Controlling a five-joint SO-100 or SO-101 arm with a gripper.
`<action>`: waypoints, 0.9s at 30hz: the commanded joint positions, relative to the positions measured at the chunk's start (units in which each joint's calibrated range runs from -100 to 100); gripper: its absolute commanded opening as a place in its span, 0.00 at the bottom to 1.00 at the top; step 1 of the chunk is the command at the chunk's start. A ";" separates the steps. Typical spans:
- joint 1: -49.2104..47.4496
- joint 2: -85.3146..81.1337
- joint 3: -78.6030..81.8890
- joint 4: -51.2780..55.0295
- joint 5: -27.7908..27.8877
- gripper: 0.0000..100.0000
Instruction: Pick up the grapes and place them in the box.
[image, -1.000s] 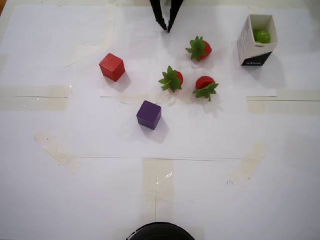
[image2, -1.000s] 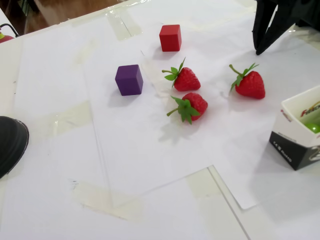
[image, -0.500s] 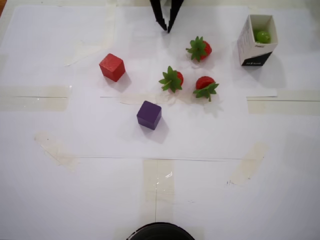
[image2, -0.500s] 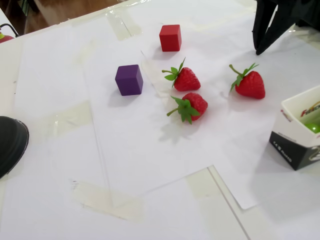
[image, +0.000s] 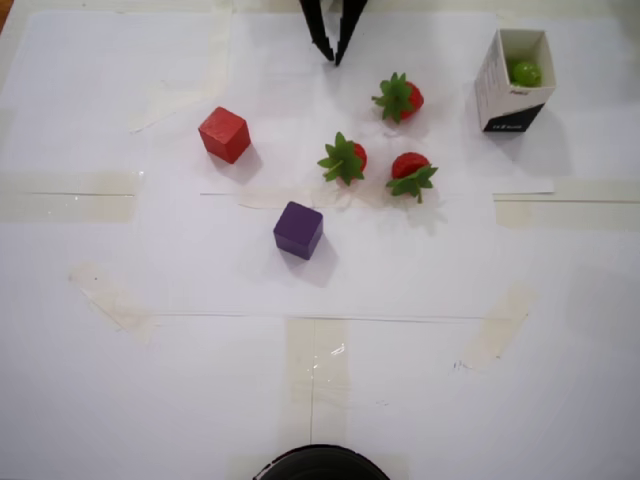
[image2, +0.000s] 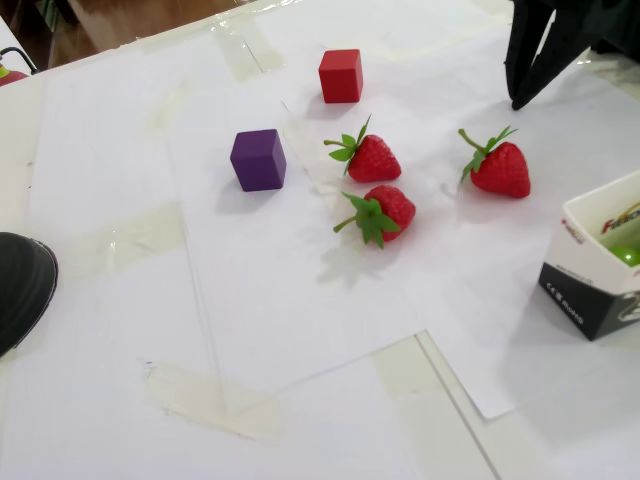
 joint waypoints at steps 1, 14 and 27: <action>0.51 0.41 0.00 -0.56 -0.24 0.00; 0.51 0.41 0.00 -0.56 -0.24 0.00; 0.51 0.41 0.00 -0.56 -0.24 0.00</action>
